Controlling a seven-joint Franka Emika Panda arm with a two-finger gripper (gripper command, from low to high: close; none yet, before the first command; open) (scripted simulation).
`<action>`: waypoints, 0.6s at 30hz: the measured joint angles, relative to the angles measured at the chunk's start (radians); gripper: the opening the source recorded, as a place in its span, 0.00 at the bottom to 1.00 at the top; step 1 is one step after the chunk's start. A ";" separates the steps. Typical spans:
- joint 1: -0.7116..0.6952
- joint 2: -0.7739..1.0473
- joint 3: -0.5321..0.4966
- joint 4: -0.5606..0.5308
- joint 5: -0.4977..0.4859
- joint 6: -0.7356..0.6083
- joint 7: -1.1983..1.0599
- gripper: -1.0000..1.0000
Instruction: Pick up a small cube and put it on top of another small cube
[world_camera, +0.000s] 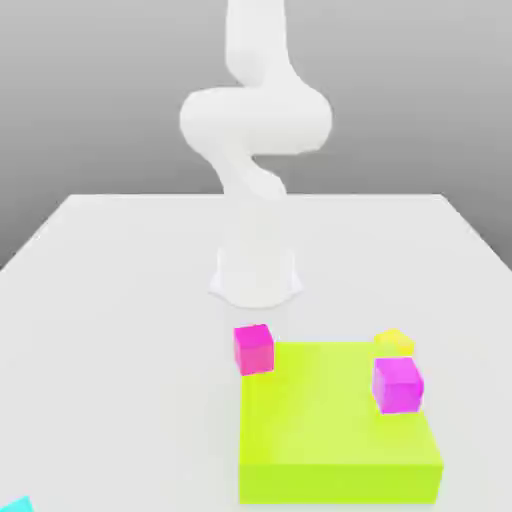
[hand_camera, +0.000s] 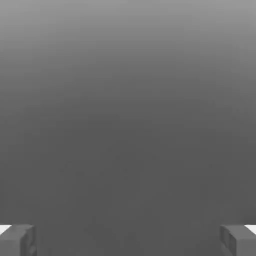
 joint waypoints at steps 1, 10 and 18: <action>-0.012 0.039 -0.001 0.008 -0.002 0.007 0.016 0.50; -0.100 0.369 -0.023 0.072 -0.018 0.070 0.146 0.50; -0.164 0.659 -0.067 0.128 -0.010 0.125 0.245 0.50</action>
